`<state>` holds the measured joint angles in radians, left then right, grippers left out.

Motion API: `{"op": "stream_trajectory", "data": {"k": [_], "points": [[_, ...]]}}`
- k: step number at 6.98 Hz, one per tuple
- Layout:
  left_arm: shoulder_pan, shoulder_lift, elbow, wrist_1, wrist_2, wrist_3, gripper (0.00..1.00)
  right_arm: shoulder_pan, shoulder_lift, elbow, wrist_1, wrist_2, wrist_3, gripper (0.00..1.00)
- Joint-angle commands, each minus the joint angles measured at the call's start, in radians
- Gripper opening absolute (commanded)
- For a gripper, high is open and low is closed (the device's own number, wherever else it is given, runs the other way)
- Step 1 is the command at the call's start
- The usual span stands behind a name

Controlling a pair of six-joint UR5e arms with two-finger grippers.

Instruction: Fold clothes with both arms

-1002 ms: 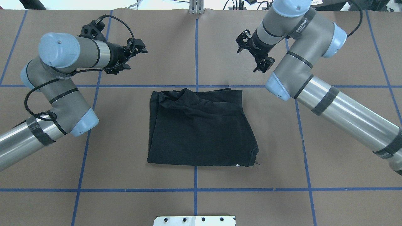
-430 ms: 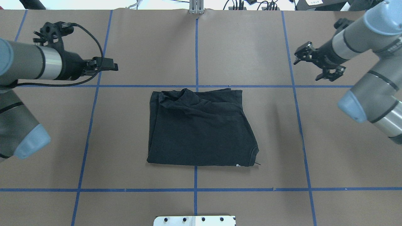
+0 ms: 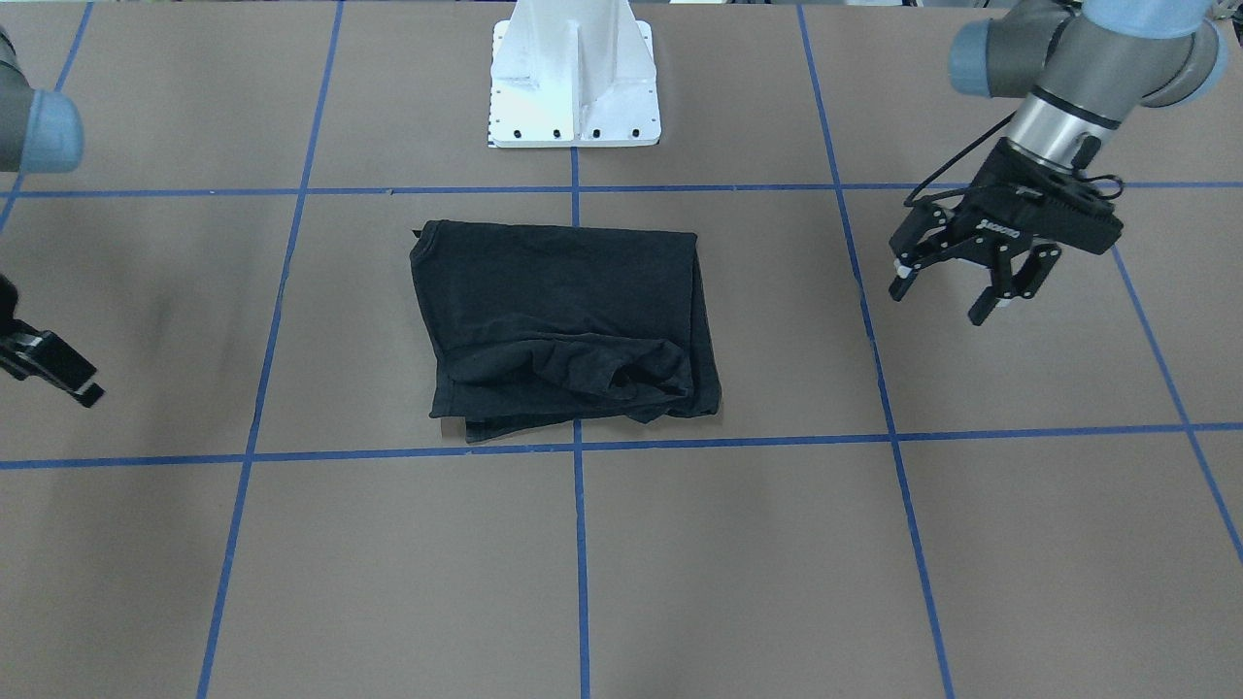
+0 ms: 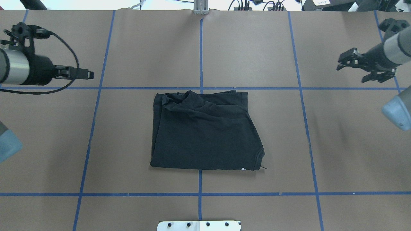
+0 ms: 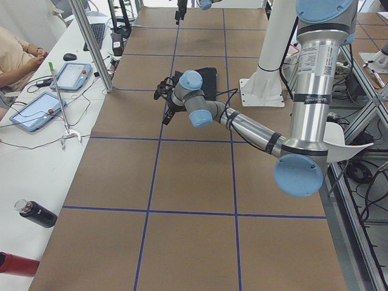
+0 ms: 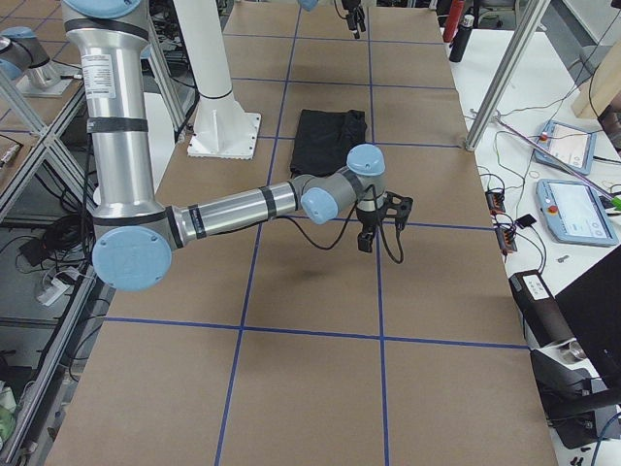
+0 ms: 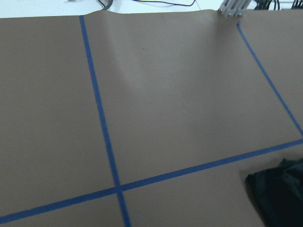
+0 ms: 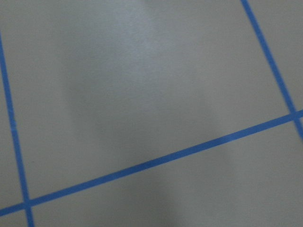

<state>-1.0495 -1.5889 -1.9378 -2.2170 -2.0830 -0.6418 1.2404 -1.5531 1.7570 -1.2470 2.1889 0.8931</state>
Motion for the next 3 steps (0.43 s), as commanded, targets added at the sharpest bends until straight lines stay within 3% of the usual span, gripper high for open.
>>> {"op": "stream_trajectory", "data": {"k": [1,3], "points": [[-0.233,0.099,0.061,0.011,-0.184,0.355,1.0,0.216,-0.117,-0.004,-0.088,0.075,-0.442,1.0],[-0.413,0.107,0.161,0.06,-0.332,0.583,1.0,0.333,-0.13,-0.011,-0.289,0.103,-0.842,1.0]]}}
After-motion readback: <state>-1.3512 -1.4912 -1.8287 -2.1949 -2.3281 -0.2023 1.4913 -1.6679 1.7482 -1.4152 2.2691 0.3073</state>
